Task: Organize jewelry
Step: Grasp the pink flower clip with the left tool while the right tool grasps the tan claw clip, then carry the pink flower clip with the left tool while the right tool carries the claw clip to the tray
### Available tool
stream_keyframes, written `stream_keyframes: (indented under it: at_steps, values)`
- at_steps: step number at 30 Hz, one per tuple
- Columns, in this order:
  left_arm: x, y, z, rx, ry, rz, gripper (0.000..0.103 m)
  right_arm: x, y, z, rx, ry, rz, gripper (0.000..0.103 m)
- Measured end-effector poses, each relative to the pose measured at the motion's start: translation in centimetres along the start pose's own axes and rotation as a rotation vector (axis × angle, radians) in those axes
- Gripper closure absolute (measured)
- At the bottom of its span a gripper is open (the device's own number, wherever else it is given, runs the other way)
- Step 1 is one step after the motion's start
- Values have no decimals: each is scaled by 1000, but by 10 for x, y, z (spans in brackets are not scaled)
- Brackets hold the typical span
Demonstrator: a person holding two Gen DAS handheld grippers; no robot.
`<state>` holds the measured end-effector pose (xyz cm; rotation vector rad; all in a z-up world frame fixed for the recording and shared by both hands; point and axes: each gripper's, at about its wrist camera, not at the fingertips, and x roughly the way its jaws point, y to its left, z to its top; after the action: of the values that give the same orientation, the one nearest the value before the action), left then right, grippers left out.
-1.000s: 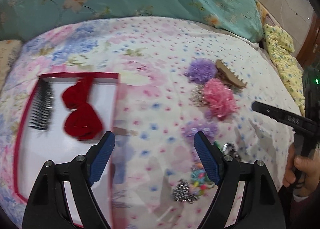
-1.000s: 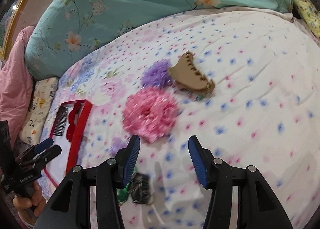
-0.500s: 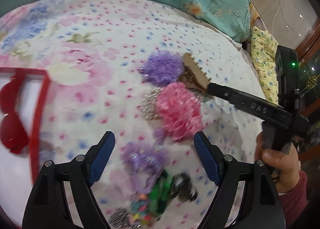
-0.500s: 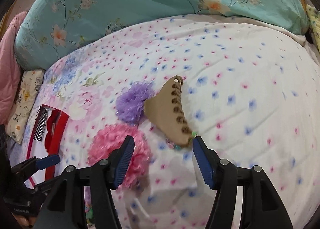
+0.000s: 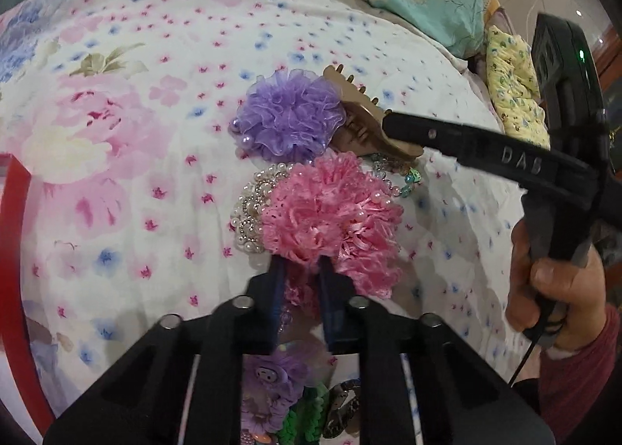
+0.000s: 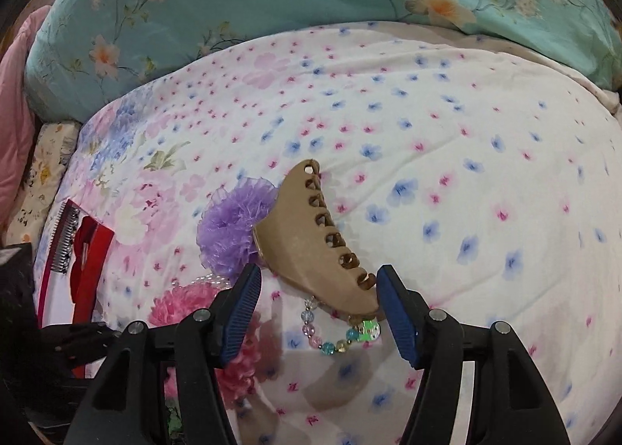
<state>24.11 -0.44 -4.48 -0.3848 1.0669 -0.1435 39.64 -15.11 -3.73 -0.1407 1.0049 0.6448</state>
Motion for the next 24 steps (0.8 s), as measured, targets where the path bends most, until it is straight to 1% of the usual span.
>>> stream_keyframes:
  at_steps: [2,3,4,7,9,10,11,13,14,16,24]
  values:
    - [-5,1,-1,2,-10,-16,99,-5,5,4,-42,-15,-17,35]
    - [-8,1,-1,3,-18,-18,100,-5,7,5,-66,-14,-21,30]
    - [-11,2,-2,2,-26,-22,100,-1,10,7,-90,-2,-18,29]
    - [-18,1,-1,6,-41,-34,101,15,15,9,-125,47,-1,29]
    - [-21,1,-1,11,-45,-35,101,25,12,8,-107,71,-4,30]
    - [-23,1,-1,12,-48,-35,101,27,10,7,-98,75,-10,40]
    - [-26,2,-1,13,-53,-35,101,28,8,5,-92,80,-13,45]
    - [-31,3,-1,9,-66,-44,101,24,7,-2,-81,82,2,64]
    - [-35,5,-1,4,-72,-53,101,21,8,-6,-86,82,3,68]
    - [-45,6,-3,0,-88,-66,101,13,12,-15,-95,69,-18,69]
    - [-91,14,-20,-5,-157,-82,102,-30,20,-43,0,-9,58,70]
